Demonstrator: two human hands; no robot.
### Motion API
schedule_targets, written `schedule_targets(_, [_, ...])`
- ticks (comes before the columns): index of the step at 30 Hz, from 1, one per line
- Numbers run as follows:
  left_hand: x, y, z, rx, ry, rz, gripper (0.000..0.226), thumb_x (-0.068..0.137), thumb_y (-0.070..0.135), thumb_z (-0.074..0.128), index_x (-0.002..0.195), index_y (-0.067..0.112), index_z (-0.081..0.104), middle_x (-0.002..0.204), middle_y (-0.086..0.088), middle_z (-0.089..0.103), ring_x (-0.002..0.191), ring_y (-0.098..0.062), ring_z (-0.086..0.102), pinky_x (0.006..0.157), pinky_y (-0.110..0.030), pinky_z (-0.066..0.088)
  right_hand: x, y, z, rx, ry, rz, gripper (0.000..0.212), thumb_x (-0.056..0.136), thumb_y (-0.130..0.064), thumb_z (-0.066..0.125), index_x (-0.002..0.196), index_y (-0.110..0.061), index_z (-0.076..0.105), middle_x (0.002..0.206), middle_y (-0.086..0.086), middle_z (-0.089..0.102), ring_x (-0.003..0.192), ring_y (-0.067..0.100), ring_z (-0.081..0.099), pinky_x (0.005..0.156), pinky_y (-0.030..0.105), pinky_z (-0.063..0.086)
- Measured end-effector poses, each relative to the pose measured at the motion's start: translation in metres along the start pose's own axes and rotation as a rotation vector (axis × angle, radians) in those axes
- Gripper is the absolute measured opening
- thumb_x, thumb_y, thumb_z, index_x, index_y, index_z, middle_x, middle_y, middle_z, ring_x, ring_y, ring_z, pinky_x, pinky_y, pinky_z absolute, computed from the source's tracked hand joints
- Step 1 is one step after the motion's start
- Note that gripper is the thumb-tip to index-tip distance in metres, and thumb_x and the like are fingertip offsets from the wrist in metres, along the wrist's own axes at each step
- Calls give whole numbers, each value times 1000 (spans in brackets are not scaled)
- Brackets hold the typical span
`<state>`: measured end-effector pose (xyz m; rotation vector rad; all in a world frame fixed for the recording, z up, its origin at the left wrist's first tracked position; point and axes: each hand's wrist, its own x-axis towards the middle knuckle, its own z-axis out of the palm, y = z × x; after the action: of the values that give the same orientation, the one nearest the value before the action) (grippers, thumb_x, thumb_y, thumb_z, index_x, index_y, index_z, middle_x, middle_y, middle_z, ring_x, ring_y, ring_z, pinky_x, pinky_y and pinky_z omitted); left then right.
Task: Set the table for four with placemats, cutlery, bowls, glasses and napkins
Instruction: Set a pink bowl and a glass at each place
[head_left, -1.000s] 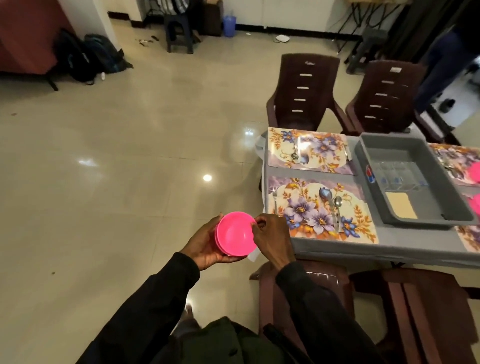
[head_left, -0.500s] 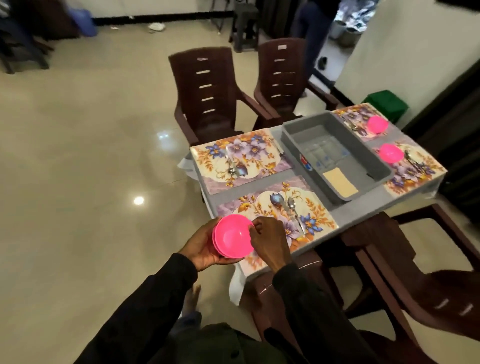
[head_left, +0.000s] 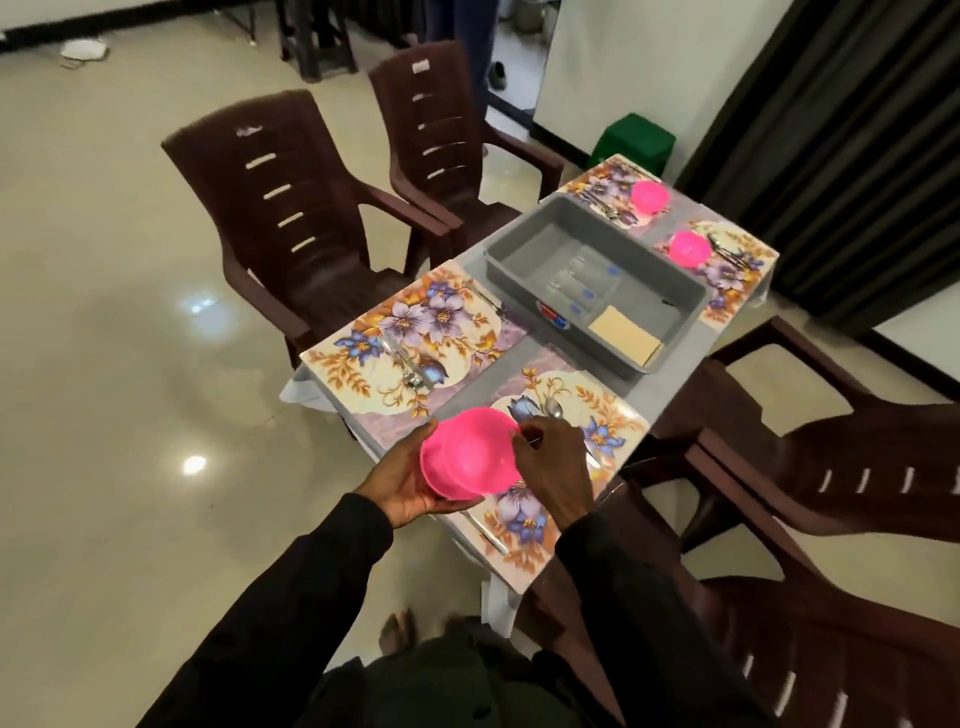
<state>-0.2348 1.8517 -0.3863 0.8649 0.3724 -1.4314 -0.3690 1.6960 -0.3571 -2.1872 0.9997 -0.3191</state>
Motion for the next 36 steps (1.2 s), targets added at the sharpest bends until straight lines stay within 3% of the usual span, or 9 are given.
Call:
schedule_targets(5, [18,27,-8,-80,17,19,57,94,40,67,145,19,54,149,-30,44,128,-57,50,98,-73,45,35,25,-19,95,131,147,16,91,-13,65,79,-12,76,69,-8,65,66,-7,56,61,0,35])
schedule_targets(7, [22,36,-7,-95,16,28,54,96,40,65,142,16,55,145,-30,48,124,-57,54,95,-73,47,48,46,-12,97,122,221,20,90,-12,65,72,-9,72,63,-4,64,62,0,57,60,9,39])
schedule_targets(10, [24,45,-7,-112,25,38,41,100,40,58,131,13,62,127,-32,61,107,-57,64,92,-76,44,61,82,13,73,113,340,23,86,-14,63,68,1,65,63,14,65,66,28,62,60,39,48])
schedule_targets(14, [31,53,-10,-104,90,37,44,100,40,59,136,15,59,139,-30,52,122,-56,56,105,-75,33,66,122,51,-1,78,418,27,81,-10,62,57,-1,53,51,10,50,55,29,45,50,37,31])
schedule_targets(18, [32,55,-8,-95,87,57,42,101,38,57,137,17,59,138,-29,52,124,-54,53,94,-77,42,63,141,72,-26,28,492,18,80,-12,62,68,0,66,62,14,63,64,34,60,60,42,51])
schedule_targets(21, [34,55,-13,-115,78,55,45,101,38,56,141,18,57,141,-30,52,126,-54,52,93,-75,46,63,150,78,-2,-1,515,16,82,-13,63,72,-2,70,68,13,68,70,33,65,66,44,56])
schedule_targets(30, [39,55,-19,-140,63,35,49,101,38,57,145,17,53,148,-31,46,132,-56,47,96,-74,44,68,124,51,38,46,449,11,89,-16,67,87,-5,71,83,4,69,83,27,64,71,32,45])
schedule_targets(33, [39,58,-19,-136,41,30,49,101,39,57,144,16,54,145,-31,48,131,-56,48,97,-75,42,76,80,38,222,54,295,13,94,-16,66,90,-8,76,80,2,74,77,20,69,76,32,55])
schedule_targets(36, [42,65,-23,-125,27,37,49,101,39,58,145,17,54,147,-30,47,131,-56,49,102,-76,38,84,30,46,420,-117,108,20,98,-23,66,86,-11,77,75,0,75,71,16,72,73,29,60])
